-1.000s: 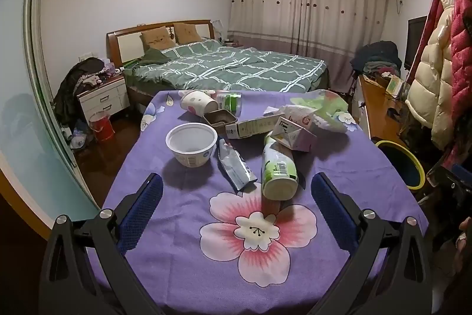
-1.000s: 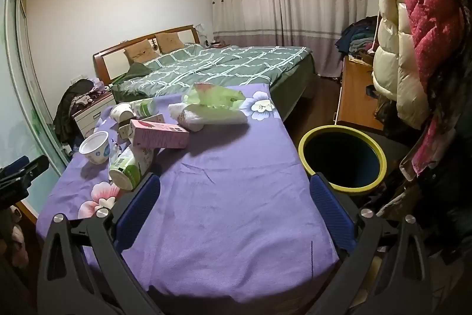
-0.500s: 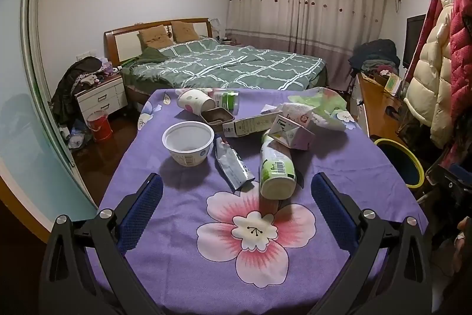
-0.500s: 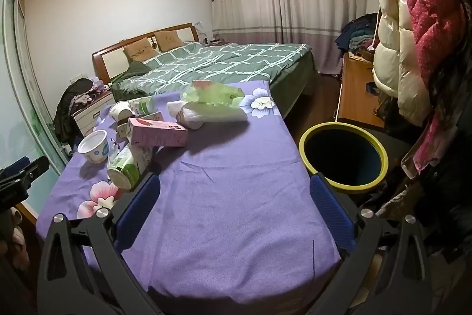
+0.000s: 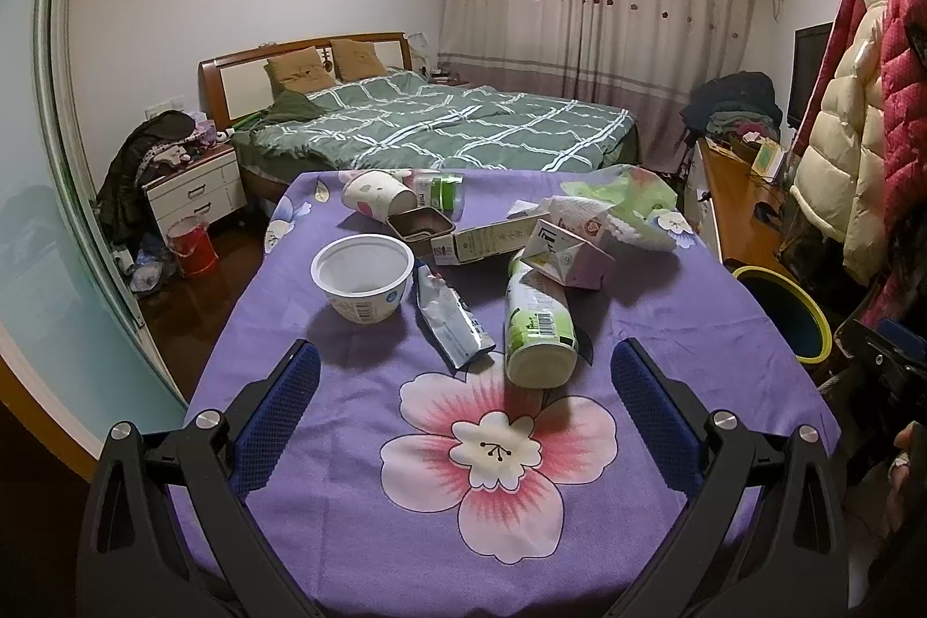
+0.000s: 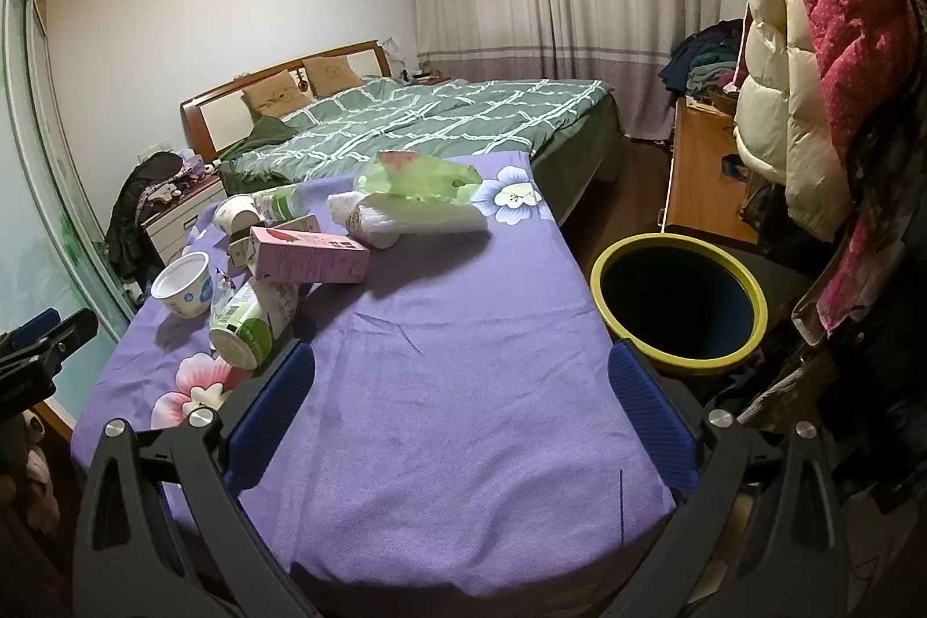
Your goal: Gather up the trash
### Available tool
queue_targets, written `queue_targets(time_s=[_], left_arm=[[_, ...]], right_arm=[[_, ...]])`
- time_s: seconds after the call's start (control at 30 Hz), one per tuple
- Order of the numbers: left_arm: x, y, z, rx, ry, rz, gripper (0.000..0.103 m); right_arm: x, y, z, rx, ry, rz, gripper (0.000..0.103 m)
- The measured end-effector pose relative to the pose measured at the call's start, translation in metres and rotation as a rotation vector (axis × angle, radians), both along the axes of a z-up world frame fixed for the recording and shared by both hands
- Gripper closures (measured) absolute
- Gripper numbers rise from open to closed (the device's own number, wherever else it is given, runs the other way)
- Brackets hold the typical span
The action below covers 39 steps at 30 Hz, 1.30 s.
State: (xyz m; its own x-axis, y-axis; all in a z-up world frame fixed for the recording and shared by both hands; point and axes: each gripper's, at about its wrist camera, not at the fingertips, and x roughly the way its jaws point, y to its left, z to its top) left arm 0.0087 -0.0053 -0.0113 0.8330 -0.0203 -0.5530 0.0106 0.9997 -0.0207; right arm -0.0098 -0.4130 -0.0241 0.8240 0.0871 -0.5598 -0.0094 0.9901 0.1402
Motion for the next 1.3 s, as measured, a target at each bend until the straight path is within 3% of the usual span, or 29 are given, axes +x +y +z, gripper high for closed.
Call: queue_targets(time_s=[1.3], left_arm=[[0.0044,-0.0071,-0.0045,0.008,0.014,-0.019,0.004]], right_arm=[[0.0033,-0.0016,-0.0028,0.013,0.015,0.0,0.006]])
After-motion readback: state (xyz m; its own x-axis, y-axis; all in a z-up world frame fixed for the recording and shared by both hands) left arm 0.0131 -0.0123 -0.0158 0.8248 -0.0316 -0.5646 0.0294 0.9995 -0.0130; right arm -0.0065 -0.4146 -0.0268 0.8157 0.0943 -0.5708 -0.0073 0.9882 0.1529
